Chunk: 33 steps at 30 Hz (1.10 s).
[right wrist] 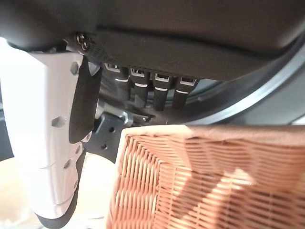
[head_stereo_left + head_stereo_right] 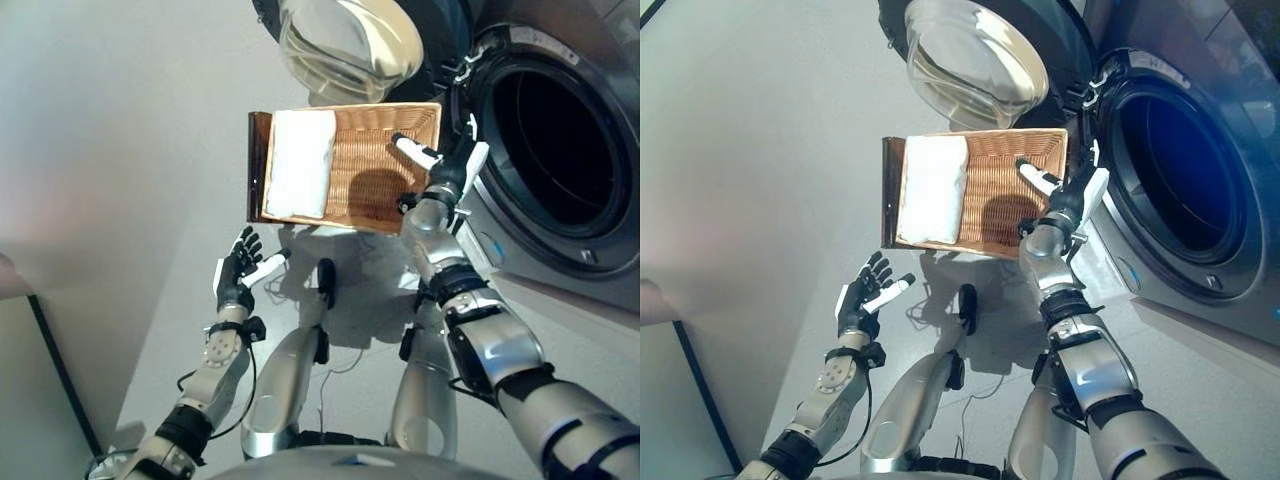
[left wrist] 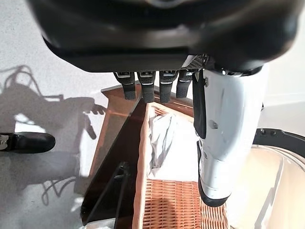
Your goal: Pick up the clothes and place them into the washing machine
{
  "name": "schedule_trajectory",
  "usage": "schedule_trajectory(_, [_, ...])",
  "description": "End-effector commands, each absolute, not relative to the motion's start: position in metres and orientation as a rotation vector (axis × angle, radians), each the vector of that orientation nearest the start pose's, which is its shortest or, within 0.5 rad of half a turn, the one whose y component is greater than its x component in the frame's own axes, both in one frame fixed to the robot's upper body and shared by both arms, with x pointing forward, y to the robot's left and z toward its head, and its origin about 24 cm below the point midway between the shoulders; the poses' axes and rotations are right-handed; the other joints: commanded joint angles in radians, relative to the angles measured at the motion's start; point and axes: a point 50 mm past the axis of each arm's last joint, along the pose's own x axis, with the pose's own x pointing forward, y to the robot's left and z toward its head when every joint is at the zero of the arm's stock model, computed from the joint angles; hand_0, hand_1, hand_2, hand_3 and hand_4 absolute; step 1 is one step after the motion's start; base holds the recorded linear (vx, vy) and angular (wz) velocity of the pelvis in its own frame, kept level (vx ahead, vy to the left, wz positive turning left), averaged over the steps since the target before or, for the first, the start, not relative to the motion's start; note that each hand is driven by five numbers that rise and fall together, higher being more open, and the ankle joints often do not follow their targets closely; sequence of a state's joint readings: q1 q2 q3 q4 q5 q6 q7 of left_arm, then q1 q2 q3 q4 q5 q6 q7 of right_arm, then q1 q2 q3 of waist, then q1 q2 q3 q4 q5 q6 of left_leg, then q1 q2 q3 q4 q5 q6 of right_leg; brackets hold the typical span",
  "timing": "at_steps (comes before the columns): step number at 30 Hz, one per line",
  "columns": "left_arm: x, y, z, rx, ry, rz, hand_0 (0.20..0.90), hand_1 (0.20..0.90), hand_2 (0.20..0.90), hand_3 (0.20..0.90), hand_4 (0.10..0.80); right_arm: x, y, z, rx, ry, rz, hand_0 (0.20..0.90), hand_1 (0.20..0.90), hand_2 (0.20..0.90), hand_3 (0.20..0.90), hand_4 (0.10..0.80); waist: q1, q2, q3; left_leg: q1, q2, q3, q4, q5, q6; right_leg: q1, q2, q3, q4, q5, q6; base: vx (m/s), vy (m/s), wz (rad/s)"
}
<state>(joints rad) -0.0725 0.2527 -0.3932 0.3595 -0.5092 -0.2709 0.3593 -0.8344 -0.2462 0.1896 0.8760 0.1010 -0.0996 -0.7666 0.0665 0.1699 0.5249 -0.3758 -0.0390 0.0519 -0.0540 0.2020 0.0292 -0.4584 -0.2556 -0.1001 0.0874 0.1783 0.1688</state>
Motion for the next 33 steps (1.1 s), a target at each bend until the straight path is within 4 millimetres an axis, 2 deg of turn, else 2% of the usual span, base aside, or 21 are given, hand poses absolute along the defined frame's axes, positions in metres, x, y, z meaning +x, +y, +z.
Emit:
schedule_trajectory(1, [0.249,0.167,0.009,-0.155,-0.001,0.183,0.9,0.9,0.9,0.9,0.8,0.382,-0.166,0.163,-0.506,-0.403,-0.558,0.9,0.9,0.9,0.9,0.8,0.002,-0.016,-0.017,-0.066,0.026,0.013,0.135,-0.104,-0.07,-0.017,0.011,0.029,0.108,-0.109,-0.04,0.0,0.0,0.0])
schedule_trajectory(2, [0.249,0.168,0.009,-0.151,-0.006,0.179,0.9,0.9,0.9,0.9,0.8,0.382,-0.167,0.164,-0.588,-0.426,-0.551,0.9,0.9,0.9,0.9,0.8,0.004,-0.019,-0.016,-0.061,0.025,0.012,0.136,-0.107,-0.071,-0.012,0.01,0.026,0.109,-0.114,-0.04,0.0,0.0,0.0])
schedule_trajectory(3, [0.249,0.168,0.009,-0.152,-0.007,0.179,0.9,0.9,0.9,0.9,0.8,0.382,-0.167,0.165,-0.588,-0.427,-0.551,0.9,0.9,0.9,0.9,0.8,0.004,-0.019,-0.017,-0.064,0.026,0.012,0.135,-0.103,-0.071,-0.014,0.011,0.026,0.106,-0.109,-0.04,0.0,0.0,0.0])
schedule_trajectory(4, [0.248,0.17,0.009,-0.144,-0.015,0.167,0.9,0.9,0.9,0.9,0.8,0.382,-0.169,0.17,-0.761,-0.485,-0.519,0.9,0.9,0.9,0.9,0.8,0.01,-0.025,-0.019,-0.06,0.026,0.008,0.137,-0.107,-0.072,-0.008,0.01,0.024,0.109,-0.113,-0.038,0.0,0.0,0.0])
schedule_trajectory(5, [0.248,0.17,0.009,-0.145,-0.015,0.167,0.9,0.9,0.9,0.9,0.8,0.382,-0.169,0.171,-0.762,-0.486,-0.519,0.9,0.9,0.9,0.9,0.8,0.01,-0.025,-0.021,-0.063,0.026,0.008,0.136,-0.103,-0.072,-0.011,0.01,0.024,0.106,-0.109,-0.038,0.0,0.0,0.0])
schedule_trajectory(6, [0.247,0.171,0.011,-0.137,-0.029,0.147,0.9,0.9,0.9,0.9,0.8,0.383,-0.173,0.179,-1.009,-0.554,-0.489,0.9,0.9,0.9,0.9,0.8,0.018,-0.033,-0.022,-0.059,0.026,0.001,0.138,-0.106,-0.074,-0.004,0.01,0.02,0.109,-0.113,-0.036,0.0,0.0,0.0])
schedule_trajectory(9, [0.247,0.176,0.011,-0.113,-0.035,0.119,0.9,0.9,0.9,0.9,0.8,0.391,-0.179,0.194,-1.382,-0.596,-0.439,0.9,0.9,0.9,0.9,0.8,0.034,-0.046,-0.027,-0.06,0.027,-0.008,0.136,-0.103,-0.077,-0.001,0.008,0.011,0.11,-0.113,-0.035,-0.007,-0.007,0.08])
schedule_trajectory(10, [0.248,0.176,0.011,-0.114,-0.036,0.12,0.9,0.9,0.9,0.9,0.8,0.392,-0.179,0.194,-1.382,-0.597,-0.439,0.9,0.9,0.9,0.9,0.8,0.033,-0.045,-0.027,-0.063,0.027,-0.008,0.135,-0.099,-0.076,-0.004,0.009,0.011,0.107,-0.109,-0.035,-0.011,-0.021,0.18])
schedule_trajectory(11, [0.247,0.179,0.009,-0.094,-0.023,0.114,0.9,0.9,0.9,0.9,0.8,0.396,-0.18,0.204,-1.576,-0.616,-0.405,0.9,0.9,0.9,0.9,0.8,0.046,-0.057,-0.027,-0.062,0.028,-0.015,0.136,-0.1,-0.079,0.001,0.007,0.004,0.109,-0.112,-0.034,-0.013,-0.012,0.15])
schedule_trajectory(12, [0.247,0.181,0.008,-0.089,-0.02,0.111,0.9,0.9,0.9,0.9,0.8,0.398,-0.181,0.206,-1.665,-0.616,-0.401,0.9,0.9,0.9,0.9,0.8,0.05,-0.061,-0.025,-0.064,0.028,-0.018,0.138,-0.099,-0.08,0.002,0.006,0.0,0.108,-0.111,-0.033,-0.013,-0.011,0.13])
schedule_trajectory(13, [0.247,0.181,0.008,-0.09,-0.021,0.112,0.9,0.9,0.9,0.9,0.8,0.398,-0.181,0.206,-1.665,-0.617,-0.401,0.9,0.9,0.9,0.9,0.8,0.049,-0.06,-0.026,-0.068,0.028,-0.019,0.136,-0.095,-0.08,0.0,0.007,0.0,0.105,-0.106,-0.033,-0.022,-0.004,0.12])
schedule_trajectory(14, [0.246,0.183,0.006,-0.082,-0.01,0.111,0.9,0.9,0.9,0.9,0.8,0.401,-0.18,0.205,-1.789,-0.609,-0.358,0.9,0.9,0.9,0.9,0.8,0.057,-0.066,-0.025,-0.069,0.028,-0.024,0.137,-0.093,-0.081,0.003,0.006,-0.006,0.104,-0.106,-0.033,-0.022,-0.016,0.09])
schedule_trajectory(19, [0.246,0.193,0.005,-0.048,-0.002,0.113,0.9,0.9,0.9,0.9,0.8,0.41,-0.177,0.21,-2.152,-0.594,-0.252,0.9,0.9,0.9,0.9,0.8,0.093,-0.086,-0.017,-0.073,0.025,-0.054,0.13,-0.083,-0.088,0.023,0.0,-0.043,0.101,-0.112,-0.032,-0.016,-0.023,0.1])
schedule_trajectory(20, [0.246,0.193,0.005,-0.048,-0.003,0.114,0.9,0.9,0.9,0.9,0.8,0.41,-0.177,0.21,-2.152,-0.595,-0.253,0.9,0.9,0.9,0.9,0.8,0.092,-0.085,-0.018,-0.076,0.025,-0.055,0.128,-0.079,-0.088,0.021,0.0,-0.043,0.098,-0.107,-0.032,-0.011,-0.037,0.31])
schedule_trajectory(21, [0.247,0.195,0.006,-0.041,-0.006,0.112,0.9,0.9,0.9,0.9,0.8,0.412,-0.174,0.209,-2.246,-0.587,-0.216,0.9,0.9,0.9,0.9,0.8,0.108,-0.089,-0.016,-0.074,0.024,-0.069,0.122,-0.077,-0.092,0.031,-0.004,-0.057,0.097,-0.113,-0.031,-0.005,-0.026,0.25])
schedule_trajectory(24, [0.25,0.196,0.01,-0.036,-0.021,0.105,0.9,0.9,0.9,0.9,0.8,0.416,-0.168,0.206,-2.334,-0.562,-0.17,0.9,0.9,0.9,0.9,0.8,0.134,-0.089,-0.014,-0.079,0.022,-0.091,0.112,-0.066,-0.095,0.041,-0.01,-0.083,0.094,-0.117,-0.03,-0.012,-0.027,0.27])
schedule_trajectory(33, [0.256,0.194,0.021,-0.048,-0.06,0.093,0.9,0.9,0.9,0.9,0.8,0.421,-0.153,0.208,-2.344,-0.546,-0.156,0.9,0.9,0.9,0.9,0.8,0.189,-0.077,-0.005,-0.111,0.005,-0.161,0.073,-0.03,-0.099,0.039,-0.025,-0.146,0.1,-0.129,-0.029,0.002,-0.02,0.27])
